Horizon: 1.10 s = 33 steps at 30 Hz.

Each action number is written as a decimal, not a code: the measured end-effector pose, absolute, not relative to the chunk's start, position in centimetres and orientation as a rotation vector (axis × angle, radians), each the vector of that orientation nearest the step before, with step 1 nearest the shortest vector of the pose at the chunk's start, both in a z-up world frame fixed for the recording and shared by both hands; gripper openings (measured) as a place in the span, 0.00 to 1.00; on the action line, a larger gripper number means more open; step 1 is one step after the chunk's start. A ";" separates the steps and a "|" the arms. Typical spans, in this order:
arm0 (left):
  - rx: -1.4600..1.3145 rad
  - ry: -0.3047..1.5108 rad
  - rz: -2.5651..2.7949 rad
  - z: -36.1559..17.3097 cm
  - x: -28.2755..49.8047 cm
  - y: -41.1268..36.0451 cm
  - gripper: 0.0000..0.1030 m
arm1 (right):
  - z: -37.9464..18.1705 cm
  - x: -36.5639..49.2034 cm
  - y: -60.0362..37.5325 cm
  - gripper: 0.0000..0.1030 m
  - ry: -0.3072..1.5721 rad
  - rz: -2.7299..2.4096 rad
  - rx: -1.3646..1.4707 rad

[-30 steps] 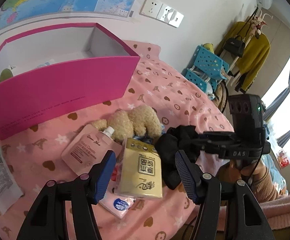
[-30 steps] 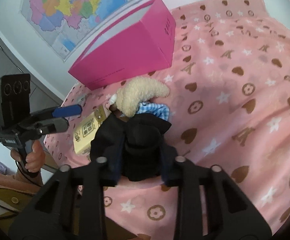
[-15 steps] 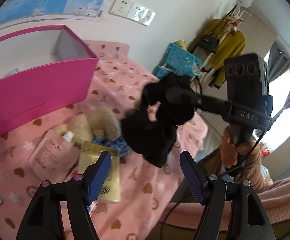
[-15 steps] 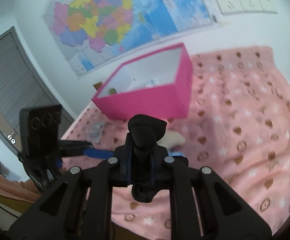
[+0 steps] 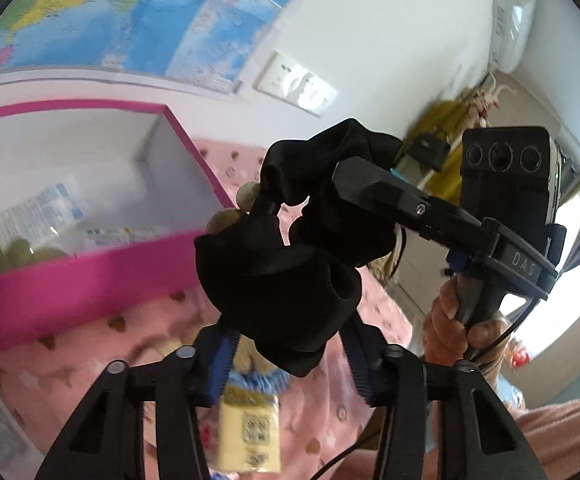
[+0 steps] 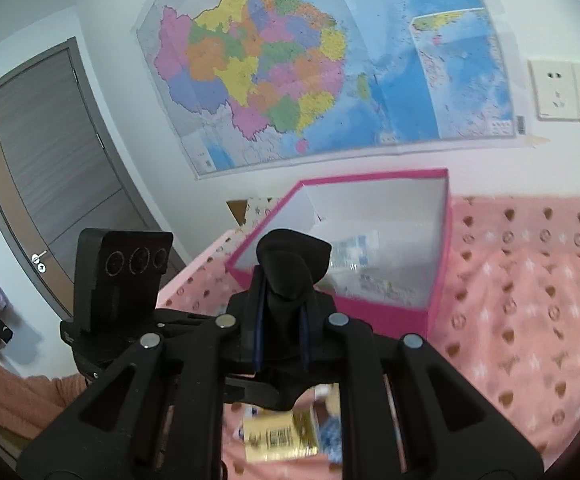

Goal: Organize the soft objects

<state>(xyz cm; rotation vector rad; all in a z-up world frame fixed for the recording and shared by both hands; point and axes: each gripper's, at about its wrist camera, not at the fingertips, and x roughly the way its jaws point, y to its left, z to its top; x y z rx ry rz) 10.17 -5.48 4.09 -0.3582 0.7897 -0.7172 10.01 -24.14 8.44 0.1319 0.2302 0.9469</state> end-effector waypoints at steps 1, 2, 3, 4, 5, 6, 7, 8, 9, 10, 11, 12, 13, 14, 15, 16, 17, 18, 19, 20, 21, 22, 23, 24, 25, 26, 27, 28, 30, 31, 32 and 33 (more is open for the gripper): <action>-0.356 0.784 -0.700 4.3 10.7 -5.1 0.44 | 8.8 10.7 -23.9 0.15 0.230 0.947 0.131; -0.353 0.780 -0.684 4.5 11.2 -4.9 0.44 | 9.2 11.4 -23.6 0.15 0.231 0.947 0.136; -0.350 0.780 -0.667 4.6 11.9 -4.5 0.42 | 9.5 12.1 -23.4 0.15 0.232 0.948 0.142; -0.349 0.782 -0.656 4.7 12.4 -4.3 0.42 | 9.7 12.7 -23.3 0.15 0.233 0.947 0.146; -0.350 0.786 -0.640 4.6 13.1 -4.0 0.41 | 9.8 13.3 -23.1 0.15 0.235 0.944 0.153; -0.350 0.793 -0.624 4.6 13.8 -3.8 0.40 | 10.0 14.3 -22.9 0.15 0.244 0.944 0.164; -0.349 0.797 -0.614 4.6 14.4 -3.8 0.40 | 10.0 14.9 -22.8 0.15 0.251 0.944 0.171; -0.342 0.803 -0.597 4.5 15.1 -3.7 0.40 | 10.0 15.6 -22.6 0.15 0.257 0.941 0.180; -0.337 0.810 -0.583 4.4 15.6 -3.6 0.39 | 10.1 16.4 -22.4 0.15 0.266 0.939 0.186; -0.333 0.816 -0.573 4.6 16.4 -3.4 0.39 | 10.1 17.2 -22.2 0.15 0.274 0.935 0.191; -0.324 0.824 -0.558 4.4 17.2 -3.4 0.39 | 10.1 17.9 -22.1 0.15 0.281 0.931 0.198; -0.316 0.830 -0.542 4.3 17.7 -3.4 0.38 | 10.1 18.5 -21.9 0.15 0.291 0.931 0.205; -0.307 0.835 -0.529 4.2 18.4 -3.2 0.38 | 10.0 19.3 -21.7 0.15 0.304 0.930 0.213; -0.299 0.845 -0.515 3.9 19.1 -3.2 0.38 | 9.9 19.9 -21.6 0.15 0.313 0.923 0.219; -0.296 0.854 -0.502 3.6 19.7 -3.0 0.38 | 9.7 20.5 -21.5 0.15 0.325 0.915 0.222; -0.293 0.861 -0.497 3.4 20.1 -3.1 0.38 | 9.5 21.3 -21.3 0.15 0.341 0.907 0.227; -0.291 0.875 -0.487 3.0 20.8 -3.1 0.38 | 9.2 21.9 -21.3 0.15 0.353 0.895 0.231; -0.290 0.885 -0.480 2.7 21.2 -3.0 0.38 | 9.0 22.4 -21.3 0.16 0.367 0.888 0.233; -0.287 0.895 -0.478 2.4 21.6 -3.1 0.38 | 8.7 22.9 -21.3 0.16 0.383 0.876 0.236; -0.282 0.907 -0.469 2.1 21.9 -3.1 0.38 | 8.4 23.4 -21.3 0.20 0.398 0.856 0.237; -0.277 0.914 -0.458 2.0 22.2 -3.3 0.38 | 8.2 23.9 -21.3 0.21 0.411 0.836 0.234; -0.268 0.924 -0.452 1.7 22.5 -3.5 0.38 | 7.9 24.3 -21.4 0.23 0.427 0.795 0.225; -0.265 0.934 -0.443 1.4 22.8 -3.5 0.38 | 7.7 24.5 -21.5 0.27 0.437 0.759 0.213; -0.265 0.942 -0.422 1.0 23.0 -3.4 0.43 | 7.3 24.7 -21.6 0.29 0.443 0.718 0.198; -0.265 0.950 -0.412 0.8 23.2 -3.4 0.46 | 7.1 24.7 -21.7 0.30 0.443 0.693 0.185; -0.267 0.955 -0.398 0.5 23.3 -3.3 0.50 | 7.0 24.6 -21.9 0.31 0.444 0.668 0.173; -0.266 0.955 -0.393 0.3 23.3 -3.2 0.51 | 6.8 24.5 -22.1 0.31 0.444 0.661 0.172; -0.262 0.956 -0.388 0.3 23.3 -3.1 0.51 | 6.8 24.2 -22.4 0.32 0.437 0.656 0.171; -0.247 0.949 -0.378 0.2 23.1 -3.1 0.52 | 6.7 23.5 -22.9 0.34 0.426 0.654 0.168; -0.238 0.945 -0.373 0.3 22.9 -3.2 0.52 | 6.7 23.2 -23.0 0.35 0.423 0.659 0.165; -0.228 0.937 -0.368 0.3 22.5 -3.1 0.52 | 6.7 22.9 -23.0 0.36 0.420 0.664 0.161; -0.220 0.929 -0.364 0.3 22.3 -2.7 0.52 | 6.6 22.4 -23.2 0.36 0.416 0.672 0.158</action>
